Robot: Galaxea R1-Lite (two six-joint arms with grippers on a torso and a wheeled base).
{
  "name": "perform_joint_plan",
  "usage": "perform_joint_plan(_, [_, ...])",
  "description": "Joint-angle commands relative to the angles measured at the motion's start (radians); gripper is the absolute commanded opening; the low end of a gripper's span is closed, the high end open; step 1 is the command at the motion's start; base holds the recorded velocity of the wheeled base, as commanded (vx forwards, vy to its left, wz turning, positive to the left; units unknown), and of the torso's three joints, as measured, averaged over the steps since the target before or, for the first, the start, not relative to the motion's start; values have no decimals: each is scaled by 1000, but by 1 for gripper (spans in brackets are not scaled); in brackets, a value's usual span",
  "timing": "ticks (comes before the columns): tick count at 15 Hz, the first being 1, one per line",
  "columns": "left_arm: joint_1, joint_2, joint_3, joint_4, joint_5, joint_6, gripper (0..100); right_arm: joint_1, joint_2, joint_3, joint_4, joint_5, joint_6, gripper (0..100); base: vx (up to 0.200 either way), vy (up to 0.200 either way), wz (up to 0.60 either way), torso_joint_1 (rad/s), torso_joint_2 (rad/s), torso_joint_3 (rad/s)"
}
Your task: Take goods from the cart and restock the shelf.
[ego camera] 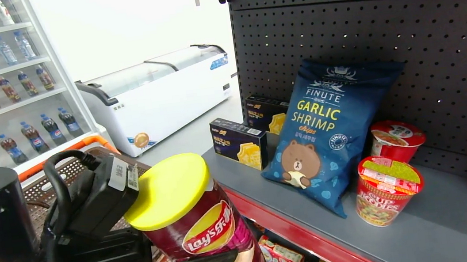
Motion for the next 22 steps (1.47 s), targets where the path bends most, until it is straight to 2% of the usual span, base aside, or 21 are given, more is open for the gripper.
perform_joint_plan(1, [-14, -2, 2, 0, 1, -1, 0, 0, 0, 0, 0, 1, 0, 100, 0, 0, 0, 0, 0, 0])
perform_joint_plan(6, [-17, 0, 2, 0, 1, 1, 0, 0, 0, 0, 0, 1, 0, 100, 0, 0, 0, 0, 0, 0])
perform_joint_plan(22, [-19, 10, 5, 0, 3, 1, 0, 0, 0, 0, 0, 1, 0, 100, 0, 0, -600, 1, 2, 4])
